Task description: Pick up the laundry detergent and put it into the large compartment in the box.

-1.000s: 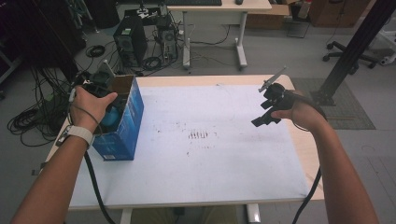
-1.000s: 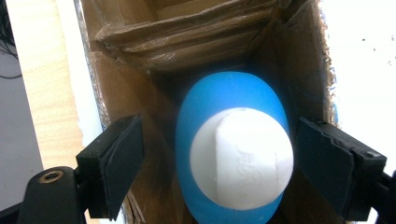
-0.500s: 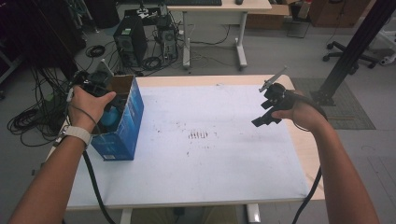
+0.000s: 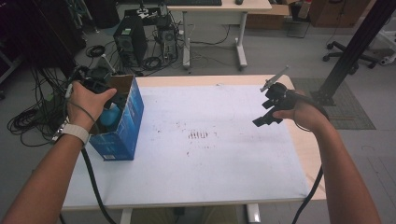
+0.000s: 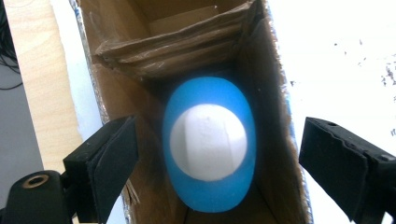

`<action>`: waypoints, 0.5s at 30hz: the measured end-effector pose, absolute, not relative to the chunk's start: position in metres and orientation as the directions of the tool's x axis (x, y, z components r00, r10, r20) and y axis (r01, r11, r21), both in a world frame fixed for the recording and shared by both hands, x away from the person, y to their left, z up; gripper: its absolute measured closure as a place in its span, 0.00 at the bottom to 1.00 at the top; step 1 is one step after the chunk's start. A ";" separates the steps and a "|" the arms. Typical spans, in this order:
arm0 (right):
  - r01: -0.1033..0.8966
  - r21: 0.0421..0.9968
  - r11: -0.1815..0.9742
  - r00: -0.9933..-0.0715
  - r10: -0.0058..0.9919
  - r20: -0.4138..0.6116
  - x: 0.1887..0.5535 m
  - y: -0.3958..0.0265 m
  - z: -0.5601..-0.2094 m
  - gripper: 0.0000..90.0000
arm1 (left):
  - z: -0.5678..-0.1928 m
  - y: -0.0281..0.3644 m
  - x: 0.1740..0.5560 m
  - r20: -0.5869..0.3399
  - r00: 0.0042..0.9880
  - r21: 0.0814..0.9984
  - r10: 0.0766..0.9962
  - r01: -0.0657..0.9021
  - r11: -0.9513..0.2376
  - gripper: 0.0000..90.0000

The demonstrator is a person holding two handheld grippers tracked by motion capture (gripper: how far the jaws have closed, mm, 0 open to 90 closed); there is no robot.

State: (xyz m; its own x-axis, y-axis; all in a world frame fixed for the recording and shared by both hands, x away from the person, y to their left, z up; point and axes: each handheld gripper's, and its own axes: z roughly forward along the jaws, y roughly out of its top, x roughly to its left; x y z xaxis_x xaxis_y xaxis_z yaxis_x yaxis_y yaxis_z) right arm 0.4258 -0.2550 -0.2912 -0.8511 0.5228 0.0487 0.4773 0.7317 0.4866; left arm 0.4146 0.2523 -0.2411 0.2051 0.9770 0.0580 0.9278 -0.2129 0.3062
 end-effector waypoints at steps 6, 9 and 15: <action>0.476 0.487 0.732 -0.851 0.522 0.047 0.424 -0.256 -0.290 0.11 | -0.233 0.250 0.411 0.056 0.220 0.308 0.974 0.924 -0.226 0.13; 0.477 0.488 0.732 -0.851 0.524 0.046 0.424 -0.256 -0.289 0.11 | -0.227 0.249 0.409 0.057 0.228 0.314 0.972 0.920 -0.234 0.13; 0.473 0.489 0.733 -0.852 0.521 0.044 0.423 -0.255 -0.288 0.11 | -0.217 0.248 0.405 0.040 0.250 0.319 0.967 0.914 -0.250 0.13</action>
State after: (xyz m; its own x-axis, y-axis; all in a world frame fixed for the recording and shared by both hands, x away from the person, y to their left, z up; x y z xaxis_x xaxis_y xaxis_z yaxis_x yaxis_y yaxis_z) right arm 0.4226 -0.2554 -0.2879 -0.8522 0.5214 0.0437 0.4734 0.7327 0.4890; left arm 0.4054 0.2478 -0.2173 0.2504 0.9673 0.0404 0.9141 -0.2500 0.3192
